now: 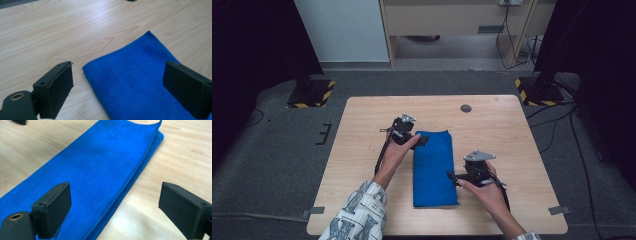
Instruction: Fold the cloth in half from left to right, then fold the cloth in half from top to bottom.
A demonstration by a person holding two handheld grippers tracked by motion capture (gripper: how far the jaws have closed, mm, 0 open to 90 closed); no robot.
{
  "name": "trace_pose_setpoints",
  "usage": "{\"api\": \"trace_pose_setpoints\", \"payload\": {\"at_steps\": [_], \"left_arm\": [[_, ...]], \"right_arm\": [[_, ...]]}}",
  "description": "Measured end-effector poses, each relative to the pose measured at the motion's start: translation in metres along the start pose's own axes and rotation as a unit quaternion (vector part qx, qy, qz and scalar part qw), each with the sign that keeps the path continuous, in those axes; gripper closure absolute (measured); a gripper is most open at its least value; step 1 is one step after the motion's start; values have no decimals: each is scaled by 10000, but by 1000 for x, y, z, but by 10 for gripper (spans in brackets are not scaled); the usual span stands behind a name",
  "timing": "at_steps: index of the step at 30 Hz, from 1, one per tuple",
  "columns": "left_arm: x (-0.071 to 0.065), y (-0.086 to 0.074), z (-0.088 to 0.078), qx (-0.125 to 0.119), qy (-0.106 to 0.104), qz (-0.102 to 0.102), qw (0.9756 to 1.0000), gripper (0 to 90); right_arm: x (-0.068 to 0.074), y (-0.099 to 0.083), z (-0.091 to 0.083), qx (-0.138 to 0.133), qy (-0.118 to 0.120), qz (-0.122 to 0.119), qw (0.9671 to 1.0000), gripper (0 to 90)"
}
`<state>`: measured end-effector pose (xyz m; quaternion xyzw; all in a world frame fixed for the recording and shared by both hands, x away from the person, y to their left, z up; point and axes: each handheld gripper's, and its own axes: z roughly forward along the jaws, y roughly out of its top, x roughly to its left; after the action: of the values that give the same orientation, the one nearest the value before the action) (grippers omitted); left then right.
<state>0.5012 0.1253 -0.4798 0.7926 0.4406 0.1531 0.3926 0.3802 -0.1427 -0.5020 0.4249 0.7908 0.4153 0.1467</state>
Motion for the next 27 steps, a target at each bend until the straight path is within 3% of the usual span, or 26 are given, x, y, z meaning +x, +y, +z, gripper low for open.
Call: {"api": "trace_pose_setpoints", "payload": {"at_steps": [4, 10, 16, 19, 22, 27], "left_arm": [[7, -4, -3, -8, 41, -67, 10000, 80], [8, -9, -3, 124, 67, 57, 9999, 80], [9, -10, -1, 134, 109, 139, 9998, 115], [13, -6, 2, 104, 222, 59, 9997, 140], [15, -3, 6, 124, 261, 86, 9995, 140], [21, 0, 12, 130, 322, -55, 9994, 153]], "right_arm": [[-8, 11, 10, -21, -21, 10, 10000, 111], [-17, 25, 17, 8, 40, 26, 10000, 120], [-26, 40, 33, 162, -84, -55, 9998, 184], [-34, 55, 51, 347, -204, -63, 9992, 236], [-36, 62, 58, 354, -254, -97, 9990, 271], [-45, 79, 75, 354, -386, -115, 9986, 367]]}}
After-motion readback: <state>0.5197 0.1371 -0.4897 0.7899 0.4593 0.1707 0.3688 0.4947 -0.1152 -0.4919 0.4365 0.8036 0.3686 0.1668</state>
